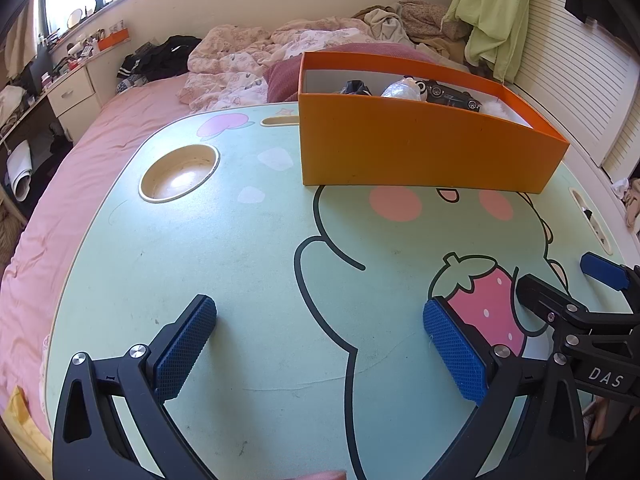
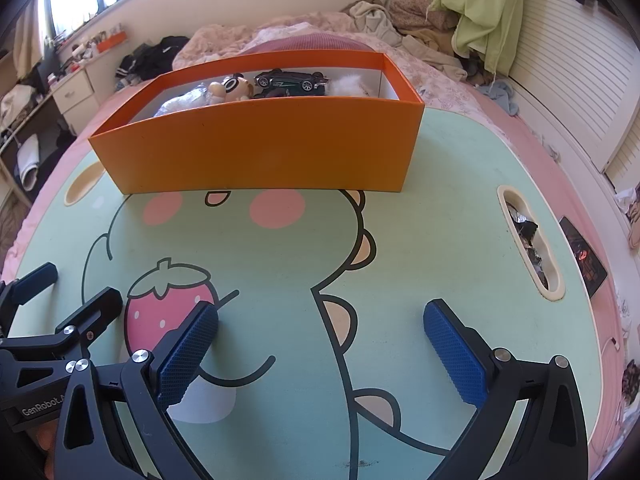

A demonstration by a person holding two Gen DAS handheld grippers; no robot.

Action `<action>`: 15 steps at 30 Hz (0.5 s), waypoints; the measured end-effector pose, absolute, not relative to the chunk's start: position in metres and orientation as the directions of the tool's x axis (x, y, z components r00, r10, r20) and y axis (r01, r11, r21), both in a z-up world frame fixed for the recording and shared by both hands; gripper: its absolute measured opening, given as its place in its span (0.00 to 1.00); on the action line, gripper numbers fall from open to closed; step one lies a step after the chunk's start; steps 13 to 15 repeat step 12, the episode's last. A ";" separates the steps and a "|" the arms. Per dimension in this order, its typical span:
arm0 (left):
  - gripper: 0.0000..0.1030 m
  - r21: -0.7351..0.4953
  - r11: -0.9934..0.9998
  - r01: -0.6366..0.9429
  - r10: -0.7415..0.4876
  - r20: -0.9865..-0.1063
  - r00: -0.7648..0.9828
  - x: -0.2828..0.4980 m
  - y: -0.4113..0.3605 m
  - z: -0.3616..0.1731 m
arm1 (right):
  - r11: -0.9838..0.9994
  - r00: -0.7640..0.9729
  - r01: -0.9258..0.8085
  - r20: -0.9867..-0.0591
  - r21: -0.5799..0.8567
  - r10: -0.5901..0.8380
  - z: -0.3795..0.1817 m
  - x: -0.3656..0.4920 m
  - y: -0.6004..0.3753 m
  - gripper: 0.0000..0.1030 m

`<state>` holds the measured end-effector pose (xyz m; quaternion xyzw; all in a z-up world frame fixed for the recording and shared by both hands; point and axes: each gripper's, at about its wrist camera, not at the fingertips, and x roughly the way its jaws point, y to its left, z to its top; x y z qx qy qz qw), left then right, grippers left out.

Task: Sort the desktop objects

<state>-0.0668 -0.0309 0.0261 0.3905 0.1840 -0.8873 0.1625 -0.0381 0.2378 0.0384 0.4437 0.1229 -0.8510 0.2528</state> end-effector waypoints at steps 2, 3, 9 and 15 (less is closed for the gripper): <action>1.00 -0.200 -0.880 0.432 -0.144 -0.753 -0.642 -0.067 -0.031 0.026 | -0.842 -0.478 0.539 -0.817 0.015 -0.321 0.036 -0.040 0.236 1.00; 1.00 -0.200 -0.880 0.432 -0.145 -0.753 -0.642 -0.067 -0.031 0.026 | -0.842 -0.478 0.539 -0.817 0.015 -0.321 0.037 -0.039 0.237 1.00; 1.00 -0.199 -0.880 0.432 -0.145 -0.753 -0.642 -0.067 -0.031 0.027 | -0.842 -0.478 0.539 -0.817 0.016 -0.321 0.039 -0.038 0.238 1.00; 1.00 -0.199 -0.880 0.430 -0.144 -0.752 -0.643 -0.067 -0.031 0.027 | -0.842 -0.478 0.539 -0.817 0.015 -0.321 0.037 -0.039 0.237 1.00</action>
